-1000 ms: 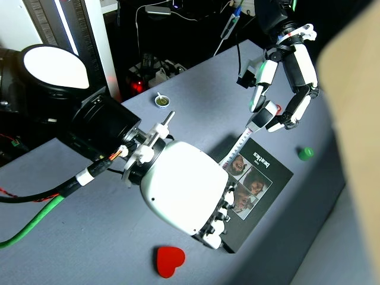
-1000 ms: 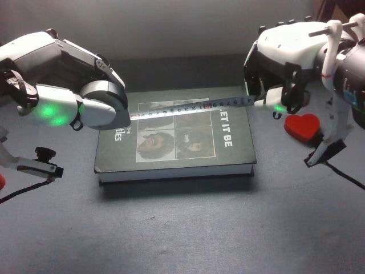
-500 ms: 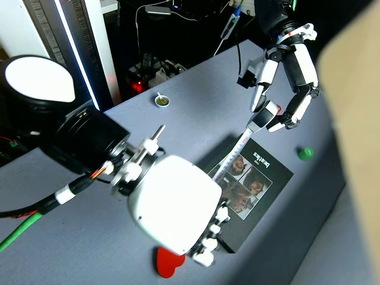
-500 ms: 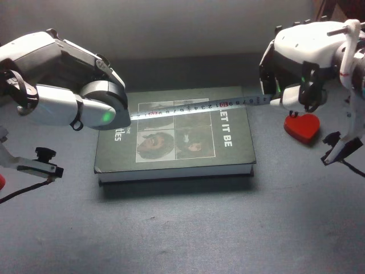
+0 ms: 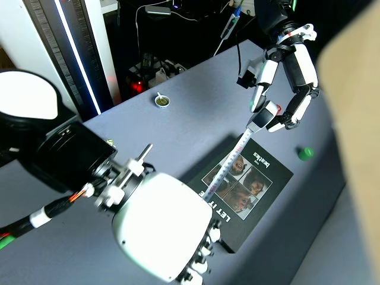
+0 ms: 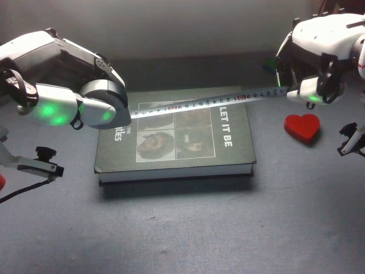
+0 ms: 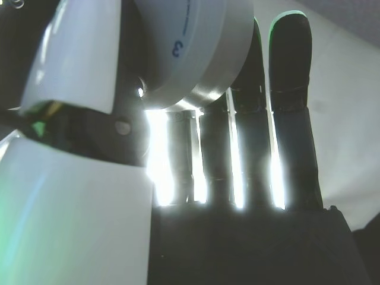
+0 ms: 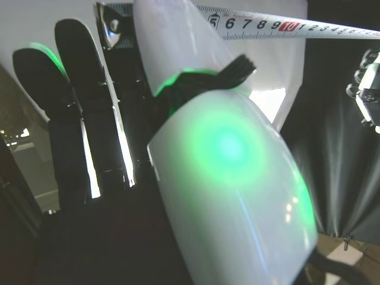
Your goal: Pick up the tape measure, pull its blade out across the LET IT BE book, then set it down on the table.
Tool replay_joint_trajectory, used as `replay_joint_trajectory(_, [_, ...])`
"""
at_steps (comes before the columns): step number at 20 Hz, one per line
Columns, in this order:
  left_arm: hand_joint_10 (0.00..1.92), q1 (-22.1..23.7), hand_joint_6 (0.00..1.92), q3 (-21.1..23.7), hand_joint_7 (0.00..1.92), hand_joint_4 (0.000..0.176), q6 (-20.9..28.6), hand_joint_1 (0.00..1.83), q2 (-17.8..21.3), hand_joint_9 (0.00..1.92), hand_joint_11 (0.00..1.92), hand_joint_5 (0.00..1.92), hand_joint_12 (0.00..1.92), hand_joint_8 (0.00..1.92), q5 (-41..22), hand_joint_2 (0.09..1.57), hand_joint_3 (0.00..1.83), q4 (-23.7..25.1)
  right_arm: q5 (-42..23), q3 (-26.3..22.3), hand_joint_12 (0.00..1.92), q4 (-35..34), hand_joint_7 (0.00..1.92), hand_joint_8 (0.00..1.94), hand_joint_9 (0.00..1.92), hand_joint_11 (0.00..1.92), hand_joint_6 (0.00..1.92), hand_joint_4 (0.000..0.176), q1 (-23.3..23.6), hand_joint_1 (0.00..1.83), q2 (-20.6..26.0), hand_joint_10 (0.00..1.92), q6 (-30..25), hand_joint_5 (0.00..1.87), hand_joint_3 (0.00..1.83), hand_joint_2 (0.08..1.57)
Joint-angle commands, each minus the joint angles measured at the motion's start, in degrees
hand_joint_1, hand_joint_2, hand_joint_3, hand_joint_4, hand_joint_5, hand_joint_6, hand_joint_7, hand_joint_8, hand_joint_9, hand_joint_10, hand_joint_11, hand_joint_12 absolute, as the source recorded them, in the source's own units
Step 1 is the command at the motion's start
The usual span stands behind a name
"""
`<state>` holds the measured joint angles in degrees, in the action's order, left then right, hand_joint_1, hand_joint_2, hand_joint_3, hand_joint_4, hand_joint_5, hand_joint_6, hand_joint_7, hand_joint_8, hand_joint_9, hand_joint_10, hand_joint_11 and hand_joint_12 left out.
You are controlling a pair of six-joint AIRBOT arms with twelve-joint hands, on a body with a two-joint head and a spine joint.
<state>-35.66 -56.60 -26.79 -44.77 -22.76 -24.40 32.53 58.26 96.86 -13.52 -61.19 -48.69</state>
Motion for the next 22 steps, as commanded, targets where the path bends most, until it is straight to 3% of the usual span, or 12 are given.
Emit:
replay_joint_trajectory(1, [1.26, 0.27, 0.7, -0.2, 1.03, 0.0, 0.37, 1.38, 0.31, 0.92, 0.77, 1.05, 1.24, 0.91, -6.43, 1.09, 0.0, 0.08, 4.26, 1.04, 1.49, 3.37, 0.99, 1.15, 0.78, 0.66, 1.06, 0.0, 0.03, 1.22, 1.09, 1.06, 0.75, 0.85, 0.0, 1.15])
replay_joint_trajectory(13, [1.27, 0.46, 0.69, -0.2, 1.01, 0.0, 0.49, 1.38, 0.31, 0.92, 0.77, 1.05, 1.23, 0.92, -6.52, 1.09, 0.0, 0.09, 3.19, 4.12, 1.5, 4.62, 1.0, 1.15, 0.8, 0.65, 1.04, 0.0, -0.08, 1.23, 2.12, 1.06, 0.37, 0.86, 0.0, 1.15])
replay_joint_trajectory(22, [1.26, 0.53, 0.71, -0.31, 1.0, 0.0, 0.49, 1.38, 0.23, 0.92, 0.77, 1.05, 1.23, 0.92, -6.51, 1.09, 0.0, 0.3, 4.63, 2.63, 1.5, 8.09, 0.99, 1.14, 0.78, 0.65, 1.04, 0.0, -0.55, 1.22, 1.35, 1.06, -1.14, 0.86, 0.0, 1.15])
